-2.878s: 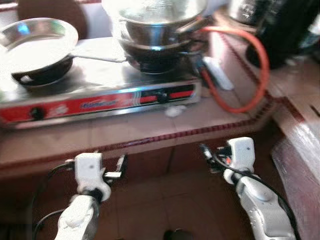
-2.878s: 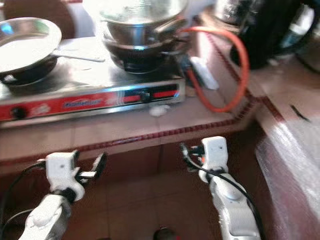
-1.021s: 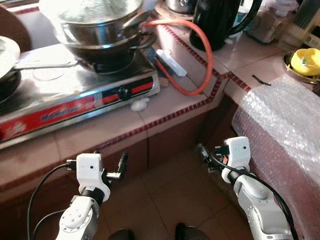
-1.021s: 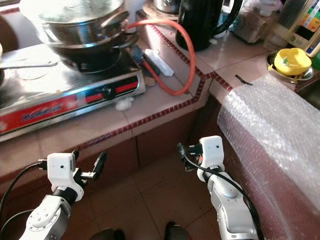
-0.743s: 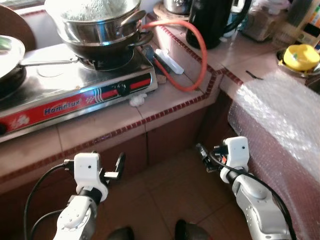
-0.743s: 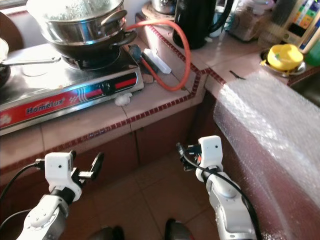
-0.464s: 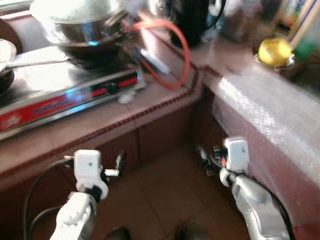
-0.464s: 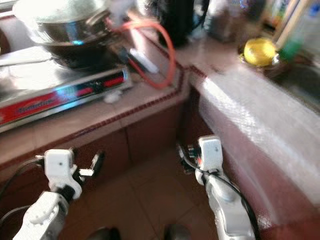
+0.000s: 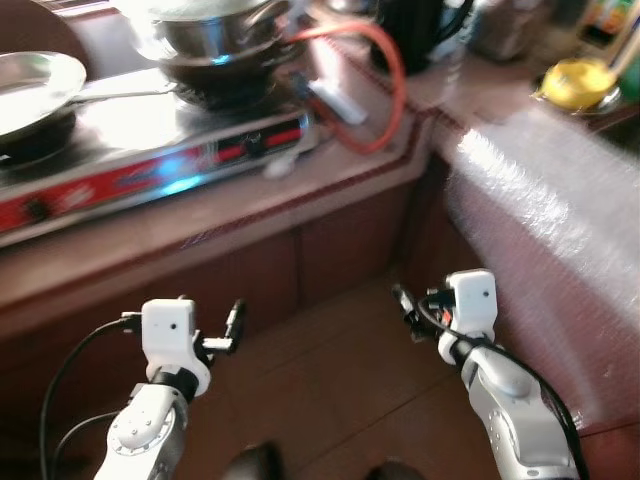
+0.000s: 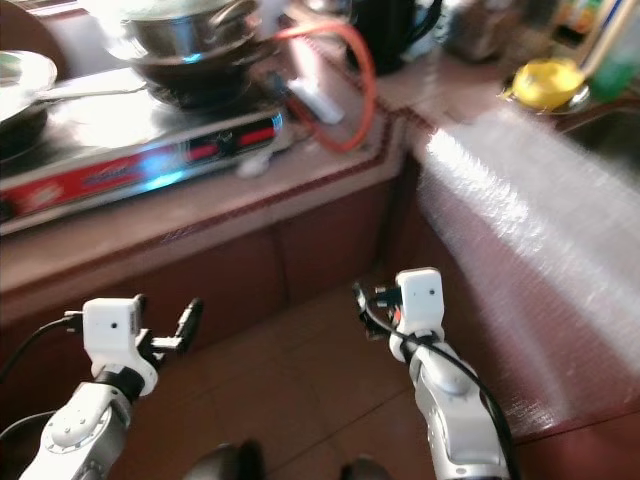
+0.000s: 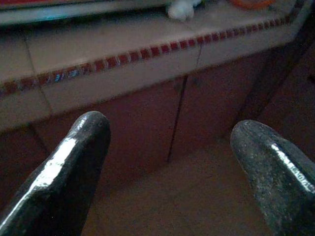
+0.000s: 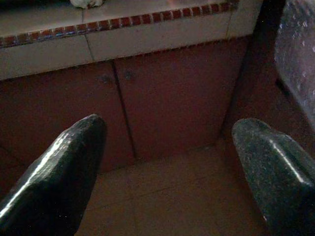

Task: Kitchen organization

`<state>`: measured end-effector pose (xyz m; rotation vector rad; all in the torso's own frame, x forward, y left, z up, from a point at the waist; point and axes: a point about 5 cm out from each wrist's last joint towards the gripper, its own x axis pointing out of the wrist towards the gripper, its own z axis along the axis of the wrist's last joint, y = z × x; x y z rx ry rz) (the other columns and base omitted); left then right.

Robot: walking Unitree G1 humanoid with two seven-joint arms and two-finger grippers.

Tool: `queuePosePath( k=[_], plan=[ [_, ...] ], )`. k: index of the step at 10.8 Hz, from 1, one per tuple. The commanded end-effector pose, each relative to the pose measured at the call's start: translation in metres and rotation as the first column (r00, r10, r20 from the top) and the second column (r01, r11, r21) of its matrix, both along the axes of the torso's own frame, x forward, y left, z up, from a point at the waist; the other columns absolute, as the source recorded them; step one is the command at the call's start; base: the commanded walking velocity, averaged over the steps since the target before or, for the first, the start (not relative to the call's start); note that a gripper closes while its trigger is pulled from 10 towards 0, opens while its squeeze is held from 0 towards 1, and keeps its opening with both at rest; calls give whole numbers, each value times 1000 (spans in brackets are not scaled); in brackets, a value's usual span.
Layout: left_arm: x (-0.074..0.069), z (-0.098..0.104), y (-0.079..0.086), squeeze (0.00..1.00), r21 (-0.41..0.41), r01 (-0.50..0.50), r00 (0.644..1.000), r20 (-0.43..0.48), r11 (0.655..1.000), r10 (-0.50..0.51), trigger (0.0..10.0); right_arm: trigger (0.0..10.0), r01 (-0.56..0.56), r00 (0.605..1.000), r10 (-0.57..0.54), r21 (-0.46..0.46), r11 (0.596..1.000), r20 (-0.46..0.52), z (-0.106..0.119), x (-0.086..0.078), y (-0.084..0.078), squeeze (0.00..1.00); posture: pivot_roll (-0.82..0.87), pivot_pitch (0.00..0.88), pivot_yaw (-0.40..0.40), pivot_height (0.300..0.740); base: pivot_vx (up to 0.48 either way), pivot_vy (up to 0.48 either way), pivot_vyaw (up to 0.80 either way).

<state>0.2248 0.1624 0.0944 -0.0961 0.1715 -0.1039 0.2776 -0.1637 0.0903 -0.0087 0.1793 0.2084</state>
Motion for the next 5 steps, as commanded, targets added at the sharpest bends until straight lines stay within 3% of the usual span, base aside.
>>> queuePosePath(
  k=[1, 3, 5],
  plan=[
    [0, 3, -3, 0, 2, 22, 1000, 9, 1000, -22, 10000, 10000, 24, 1000, -24, 3, 1000, 9, 3, 0, -3, 0, -84, 173, 9, 740, 0, 0, 0],
    [4, 10, 1, 0, -8, -2, 999, 41, 1000, 2, 10000, 10000, 35, 999, -35, 7, 999, 26, 9, 3, -1, 0, -89, 174, 11, 740, 0, 0, -216],
    [11, 16, 2, 0, -20, -20, 997, 74, 1000, 22, 10000, 10000, 40, 999, -40, -2, 999, 26, 9, 3, -3, 0, -95, 171, 8, 740, 0, 0, -788]
  ],
)
